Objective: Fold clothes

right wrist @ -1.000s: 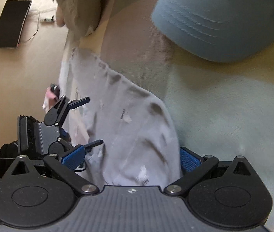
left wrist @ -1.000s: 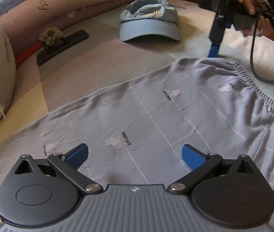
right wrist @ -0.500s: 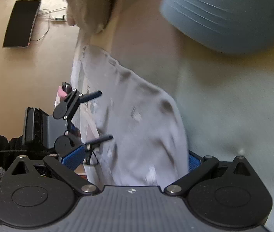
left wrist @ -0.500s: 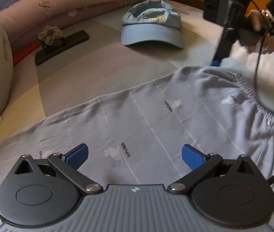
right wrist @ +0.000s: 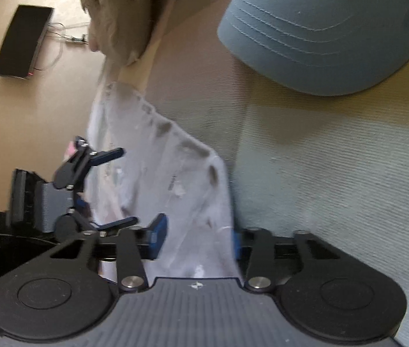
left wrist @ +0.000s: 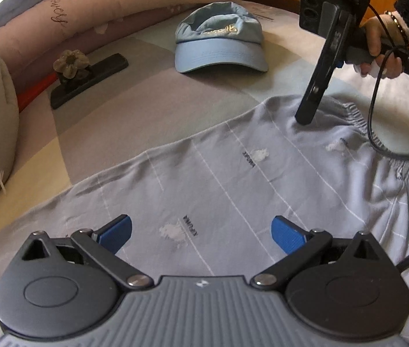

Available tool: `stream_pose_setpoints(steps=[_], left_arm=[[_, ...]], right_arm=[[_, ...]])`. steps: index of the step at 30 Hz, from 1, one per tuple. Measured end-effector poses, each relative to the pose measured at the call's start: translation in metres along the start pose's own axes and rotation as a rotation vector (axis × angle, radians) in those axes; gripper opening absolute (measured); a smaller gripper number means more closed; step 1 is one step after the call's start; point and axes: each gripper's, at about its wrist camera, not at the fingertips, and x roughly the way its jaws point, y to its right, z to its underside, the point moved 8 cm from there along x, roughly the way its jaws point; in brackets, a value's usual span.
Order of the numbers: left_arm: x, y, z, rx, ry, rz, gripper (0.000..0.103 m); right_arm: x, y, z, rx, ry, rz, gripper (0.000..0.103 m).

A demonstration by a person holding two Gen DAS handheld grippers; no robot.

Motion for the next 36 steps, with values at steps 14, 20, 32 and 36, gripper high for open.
stream_pose_setpoints(steps=[14, 20, 32, 36], left_arm=[[-0.010, -0.004, 0.001, 0.045, 0.009, -0.041, 0.102], [-0.007, -0.003, -0.002, 0.106, 0.000, -0.045, 0.102], [-0.006, -0.006, -0.002, 0.238, 0.017, -0.128, 0.102], [-0.001, -0.009, -0.003, 0.316, 0.027, -0.170, 0.101]], right_arm=[[0.001, -0.025, 0.017, -0.164, 0.119, 0.380, 0.002], [0.005, -0.041, 0.027, -0.248, 0.167, 0.537, 0.002], [0.023, -0.080, 0.055, -0.468, 0.157, 0.753, 0.002], [0.025, -0.091, 0.061, -0.481, 0.167, 0.762, 0.002]])
